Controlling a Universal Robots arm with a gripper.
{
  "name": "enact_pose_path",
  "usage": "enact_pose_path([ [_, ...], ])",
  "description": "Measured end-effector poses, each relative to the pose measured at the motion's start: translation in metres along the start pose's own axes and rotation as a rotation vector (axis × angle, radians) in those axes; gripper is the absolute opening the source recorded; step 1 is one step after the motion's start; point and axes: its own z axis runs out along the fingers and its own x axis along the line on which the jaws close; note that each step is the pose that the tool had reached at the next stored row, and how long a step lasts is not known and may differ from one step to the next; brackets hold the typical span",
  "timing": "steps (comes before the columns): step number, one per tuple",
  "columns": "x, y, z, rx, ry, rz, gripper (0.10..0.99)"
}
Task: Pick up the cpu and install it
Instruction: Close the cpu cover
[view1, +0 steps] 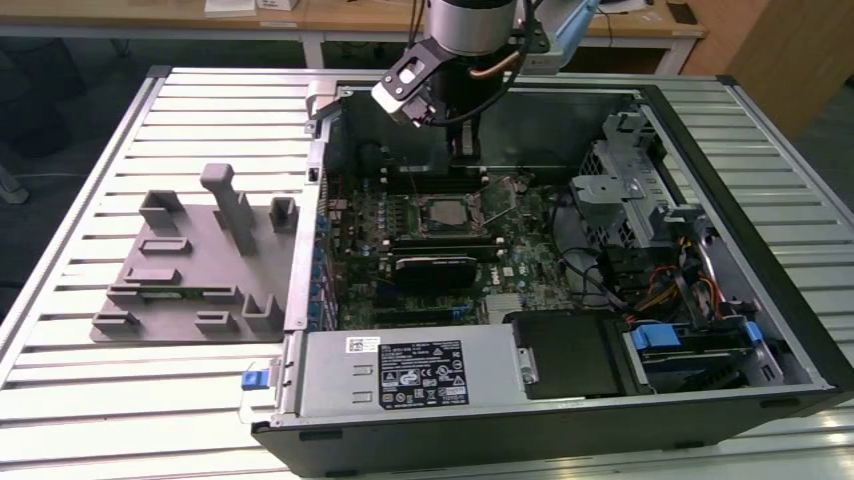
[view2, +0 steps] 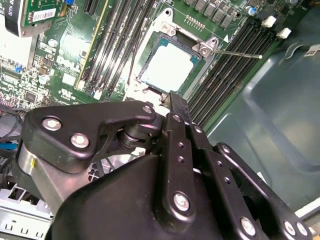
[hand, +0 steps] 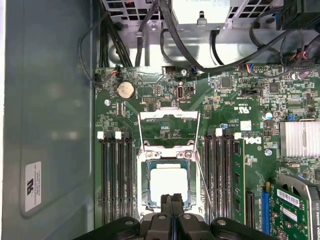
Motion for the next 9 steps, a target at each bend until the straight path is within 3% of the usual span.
enact_pose_path([
  [9,0.0,0.001,-0.0001,0.0,-0.0003,0.0,0.106],
])
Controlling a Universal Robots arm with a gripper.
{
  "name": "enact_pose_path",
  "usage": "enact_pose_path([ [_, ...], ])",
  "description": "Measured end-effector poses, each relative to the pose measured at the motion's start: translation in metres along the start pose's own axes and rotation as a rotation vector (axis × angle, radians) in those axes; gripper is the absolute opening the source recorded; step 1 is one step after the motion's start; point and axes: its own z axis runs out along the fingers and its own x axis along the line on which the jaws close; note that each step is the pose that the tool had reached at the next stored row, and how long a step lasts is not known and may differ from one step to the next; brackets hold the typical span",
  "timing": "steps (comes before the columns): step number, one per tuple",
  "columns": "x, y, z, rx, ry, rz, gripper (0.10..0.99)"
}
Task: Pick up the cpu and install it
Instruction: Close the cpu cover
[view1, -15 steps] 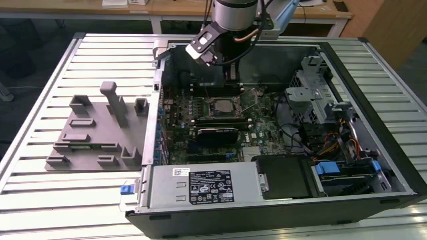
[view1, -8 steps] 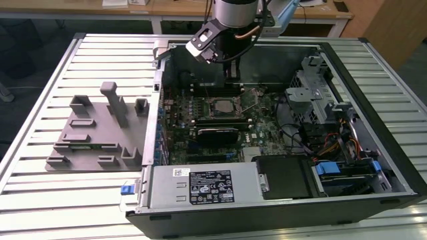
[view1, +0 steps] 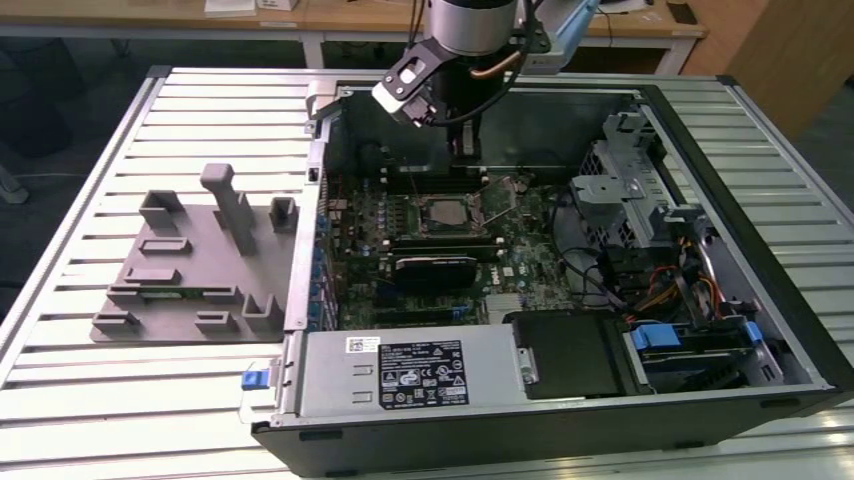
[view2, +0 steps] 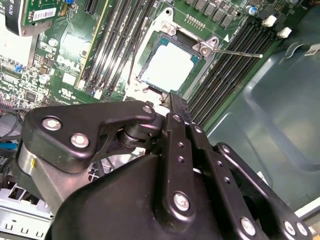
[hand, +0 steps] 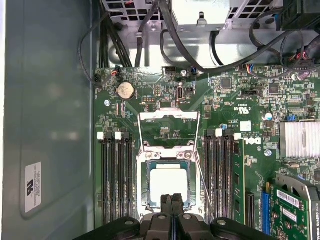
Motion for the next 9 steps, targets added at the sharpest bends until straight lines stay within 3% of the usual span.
enact_pose_path([
  [9,0.0003,0.0092,0.0004,0.0,0.0001,0.0,0.106],
])
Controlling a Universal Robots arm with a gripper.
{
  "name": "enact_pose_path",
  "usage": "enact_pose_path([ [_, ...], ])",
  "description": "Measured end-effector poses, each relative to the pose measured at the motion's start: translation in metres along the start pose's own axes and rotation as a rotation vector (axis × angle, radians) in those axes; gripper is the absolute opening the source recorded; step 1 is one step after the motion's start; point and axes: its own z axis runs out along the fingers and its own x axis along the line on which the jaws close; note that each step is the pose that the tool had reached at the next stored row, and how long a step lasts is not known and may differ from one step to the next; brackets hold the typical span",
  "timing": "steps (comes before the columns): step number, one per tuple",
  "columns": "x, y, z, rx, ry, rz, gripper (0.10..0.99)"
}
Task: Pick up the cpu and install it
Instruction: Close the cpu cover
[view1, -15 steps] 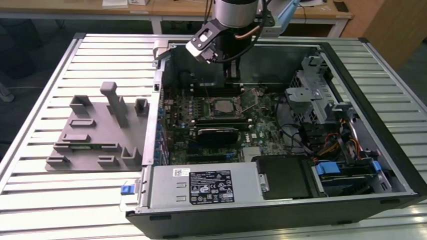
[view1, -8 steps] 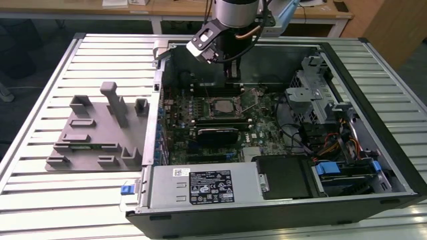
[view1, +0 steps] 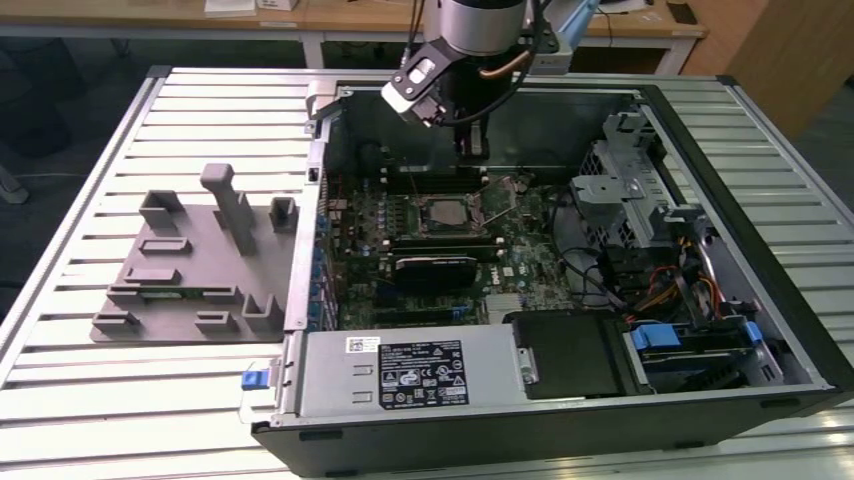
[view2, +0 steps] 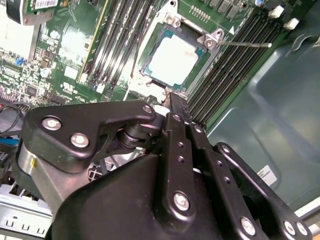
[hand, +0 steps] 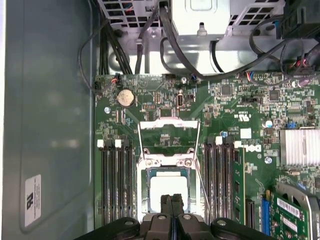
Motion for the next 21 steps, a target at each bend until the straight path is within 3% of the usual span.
enact_pose_path([
  [8,0.0004,0.0135,0.0005,0.0,0.0,0.0,0.106],
  [21,0.0013,0.0441,0.0016,0.0,-0.0001,0.0,0.106],
])
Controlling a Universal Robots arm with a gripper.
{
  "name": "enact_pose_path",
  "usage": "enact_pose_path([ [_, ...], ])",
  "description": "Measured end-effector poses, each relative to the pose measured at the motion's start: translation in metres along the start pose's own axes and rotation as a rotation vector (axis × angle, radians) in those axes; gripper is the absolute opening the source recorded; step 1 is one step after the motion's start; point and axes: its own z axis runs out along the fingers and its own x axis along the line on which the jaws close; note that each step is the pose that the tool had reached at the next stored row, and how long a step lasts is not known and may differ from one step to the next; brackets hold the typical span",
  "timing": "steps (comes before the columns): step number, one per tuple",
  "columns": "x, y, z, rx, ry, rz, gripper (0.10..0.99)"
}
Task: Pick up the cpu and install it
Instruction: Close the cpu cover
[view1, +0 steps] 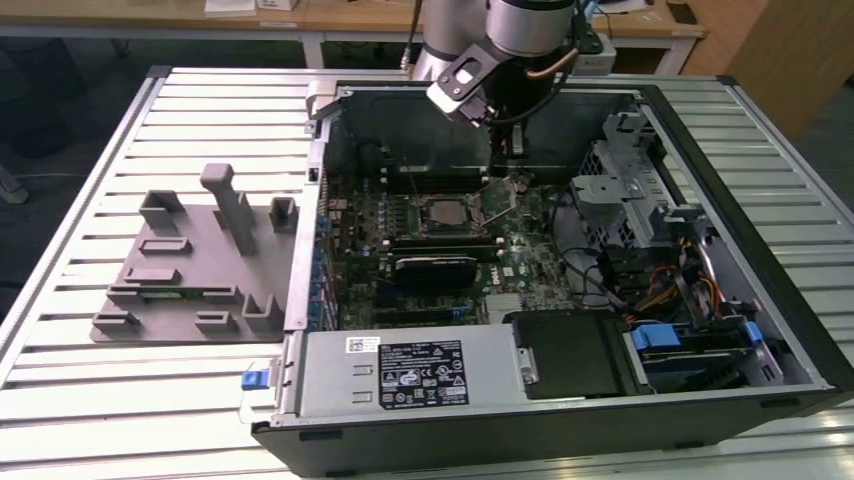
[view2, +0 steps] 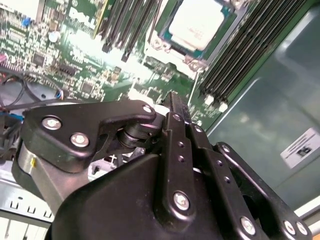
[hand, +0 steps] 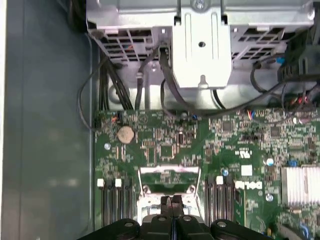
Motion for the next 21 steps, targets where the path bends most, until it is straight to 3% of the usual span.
enact_pose_path([
  [10,0.0006,0.0236,0.0023,0.002,0.0001,0.0,0.106],
  [21,0.0007,0.0373,0.0115,0.004,-0.0009,0.0,0.106],
])
